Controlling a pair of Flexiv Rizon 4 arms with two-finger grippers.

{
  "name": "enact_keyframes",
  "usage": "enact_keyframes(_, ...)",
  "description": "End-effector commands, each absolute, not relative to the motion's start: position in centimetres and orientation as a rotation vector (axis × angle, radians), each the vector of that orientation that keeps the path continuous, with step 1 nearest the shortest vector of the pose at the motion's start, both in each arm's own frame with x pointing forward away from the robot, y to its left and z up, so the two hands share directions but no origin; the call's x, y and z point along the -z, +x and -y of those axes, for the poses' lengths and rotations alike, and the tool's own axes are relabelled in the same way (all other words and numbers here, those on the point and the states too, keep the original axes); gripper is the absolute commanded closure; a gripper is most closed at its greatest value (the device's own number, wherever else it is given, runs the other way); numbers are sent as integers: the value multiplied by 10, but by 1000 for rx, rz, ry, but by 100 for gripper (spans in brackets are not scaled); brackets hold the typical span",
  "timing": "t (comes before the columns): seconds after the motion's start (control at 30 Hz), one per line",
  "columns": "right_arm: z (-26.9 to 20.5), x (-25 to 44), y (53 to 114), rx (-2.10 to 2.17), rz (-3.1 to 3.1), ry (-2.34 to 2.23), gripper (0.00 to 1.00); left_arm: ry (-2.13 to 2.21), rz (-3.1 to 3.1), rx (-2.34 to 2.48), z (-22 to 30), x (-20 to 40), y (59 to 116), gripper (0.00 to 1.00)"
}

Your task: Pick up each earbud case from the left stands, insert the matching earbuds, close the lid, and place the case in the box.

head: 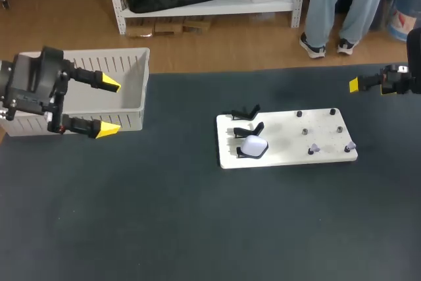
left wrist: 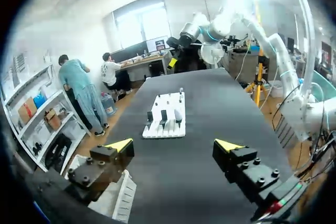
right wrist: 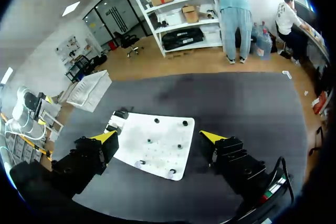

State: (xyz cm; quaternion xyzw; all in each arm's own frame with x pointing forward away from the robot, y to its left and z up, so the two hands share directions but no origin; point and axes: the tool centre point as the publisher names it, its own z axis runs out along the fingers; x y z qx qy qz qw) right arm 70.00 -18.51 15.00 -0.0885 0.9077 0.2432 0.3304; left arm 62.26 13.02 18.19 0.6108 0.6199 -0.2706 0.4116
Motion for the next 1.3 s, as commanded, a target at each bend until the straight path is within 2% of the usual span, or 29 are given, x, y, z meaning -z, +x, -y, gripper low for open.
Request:
enact_keyframes(0.03, 185, -150, 700, -636, -2374, -231, 0, 1524, -1626, 708, -103, -159, 626, 0)
enact_keyframes(0.4, 185, -150, 700, -636, -2374, -231, 0, 1533, -1679, 689, -25, -127, 627, 0)
enact_keyframes(0.77, 185, -150, 700, -636, -2374, -231, 0, 1595, -1622, 845, 26, -85, 635, 0)
enact_keyframes(1.3, 185, -150, 700, -636, -2374, -231, 0, 1542, -1678, 848, 39, -73, 629, 0)
